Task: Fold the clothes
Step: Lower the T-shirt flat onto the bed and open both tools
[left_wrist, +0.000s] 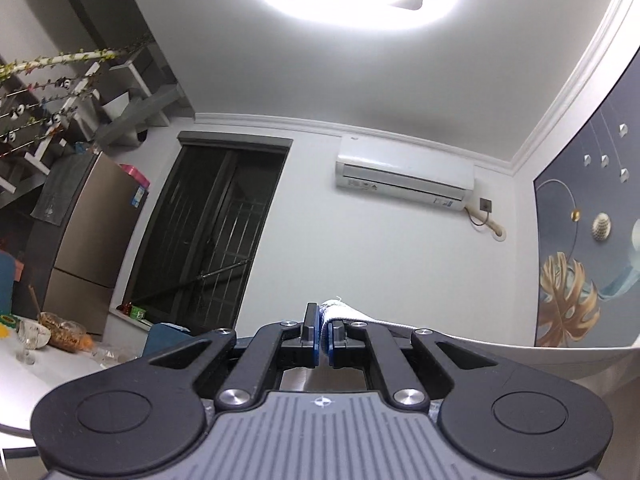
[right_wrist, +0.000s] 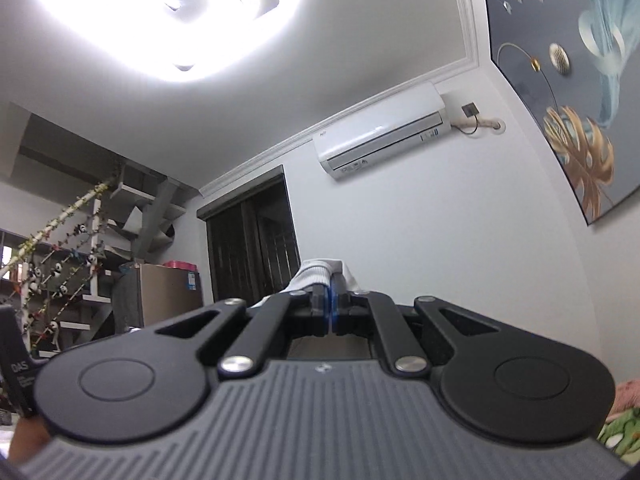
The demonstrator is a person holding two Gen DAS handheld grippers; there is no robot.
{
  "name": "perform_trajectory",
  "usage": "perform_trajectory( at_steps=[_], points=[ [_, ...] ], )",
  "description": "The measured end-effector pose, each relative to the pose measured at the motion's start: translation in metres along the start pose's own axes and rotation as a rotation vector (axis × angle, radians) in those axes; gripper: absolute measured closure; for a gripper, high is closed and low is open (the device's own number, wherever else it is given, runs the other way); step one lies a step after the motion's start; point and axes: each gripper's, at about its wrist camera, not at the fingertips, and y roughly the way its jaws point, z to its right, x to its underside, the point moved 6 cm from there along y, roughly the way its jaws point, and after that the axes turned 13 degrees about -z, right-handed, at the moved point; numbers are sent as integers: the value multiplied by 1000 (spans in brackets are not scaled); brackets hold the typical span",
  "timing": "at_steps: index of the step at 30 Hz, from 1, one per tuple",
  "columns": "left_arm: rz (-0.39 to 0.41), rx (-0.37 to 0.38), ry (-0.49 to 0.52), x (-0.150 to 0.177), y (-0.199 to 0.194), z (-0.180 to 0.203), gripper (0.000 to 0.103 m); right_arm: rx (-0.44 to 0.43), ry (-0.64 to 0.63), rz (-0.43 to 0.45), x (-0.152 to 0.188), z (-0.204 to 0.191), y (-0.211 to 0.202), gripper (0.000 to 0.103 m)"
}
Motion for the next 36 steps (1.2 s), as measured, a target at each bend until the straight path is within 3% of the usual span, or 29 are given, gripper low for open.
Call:
perform_trajectory(
  at_steps=[4,9,16,23,26,30,31,34,36],
  points=[
    [-76,-21,37,25,49,6,99,59,-25,-64,12,22,37,99],
    [-221,-89,79,121,172,-14,99,134,-2,-215,87,70,113,99],
    [-409,-158,101,295,359,-37,98,257,85,-422,237,167,254,99],
    [-578,-208,143,512,544,-66,98,332,150,-554,424,282,392,99],
    [-704,-241,141,605,602,-86,98,359,179,-664,512,326,441,99],
    [-851,-263,126,696,651,-114,96,374,186,-800,600,362,482,98],
    [-888,-263,120,712,659,-119,94,373,194,-830,615,368,487,98],
    [-970,-276,135,743,668,-128,76,329,233,-885,640,373,493,96],
    [-982,-293,164,745,668,-131,51,293,281,-930,639,377,494,89]
  ],
)
